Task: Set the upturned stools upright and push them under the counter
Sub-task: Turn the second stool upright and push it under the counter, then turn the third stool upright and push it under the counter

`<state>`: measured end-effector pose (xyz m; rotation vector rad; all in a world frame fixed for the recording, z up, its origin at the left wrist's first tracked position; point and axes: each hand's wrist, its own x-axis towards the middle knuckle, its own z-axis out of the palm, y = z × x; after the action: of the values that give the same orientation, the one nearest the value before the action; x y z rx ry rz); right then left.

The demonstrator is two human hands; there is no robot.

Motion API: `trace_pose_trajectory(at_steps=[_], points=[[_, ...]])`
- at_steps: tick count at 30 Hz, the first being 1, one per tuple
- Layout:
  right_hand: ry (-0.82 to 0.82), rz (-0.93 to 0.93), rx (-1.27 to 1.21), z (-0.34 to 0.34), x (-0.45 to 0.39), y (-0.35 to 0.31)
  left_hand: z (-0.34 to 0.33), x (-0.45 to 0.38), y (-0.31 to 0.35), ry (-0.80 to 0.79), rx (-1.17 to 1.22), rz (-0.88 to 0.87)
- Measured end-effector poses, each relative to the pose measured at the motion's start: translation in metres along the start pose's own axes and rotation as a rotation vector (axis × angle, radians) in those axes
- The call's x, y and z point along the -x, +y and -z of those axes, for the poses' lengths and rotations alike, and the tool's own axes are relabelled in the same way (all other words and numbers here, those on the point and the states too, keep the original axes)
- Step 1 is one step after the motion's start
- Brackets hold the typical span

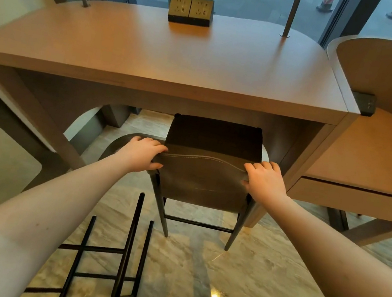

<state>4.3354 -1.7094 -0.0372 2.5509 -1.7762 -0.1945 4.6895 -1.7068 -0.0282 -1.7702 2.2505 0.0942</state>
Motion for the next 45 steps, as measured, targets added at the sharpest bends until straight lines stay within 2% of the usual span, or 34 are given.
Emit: trace_pose_trajectory(at_steps=[7,10,17,25,33,39,45], points=[[0.082,0.053,-0.134,0.012,0.024,-0.030,-0.004,0.045,0.032,0.375,0.153,-0.037],[0.120,0.128,-0.170,0.015,0.037,-0.052,0.000,0.075,0.050,0.423,0.207,-0.031],[0.132,0.317,-0.255,0.004,0.086,-0.108,-0.021,0.181,0.073,0.315,0.222,0.153],[0.053,0.576,-0.331,-0.039,0.193,-0.158,-0.083,0.342,0.130,0.220,0.247,0.321],[-0.067,0.723,-0.380,-0.059,0.301,-0.234,-0.129,0.493,0.164,0.179,0.351,0.546],[-0.103,0.807,-0.370,-0.064,0.361,-0.293,-0.170,0.594,0.170,0.066,0.390,0.676],[-0.152,0.844,-0.357,-0.077,0.431,-0.379,-0.220,0.676,0.173,0.011,0.377,0.618]])
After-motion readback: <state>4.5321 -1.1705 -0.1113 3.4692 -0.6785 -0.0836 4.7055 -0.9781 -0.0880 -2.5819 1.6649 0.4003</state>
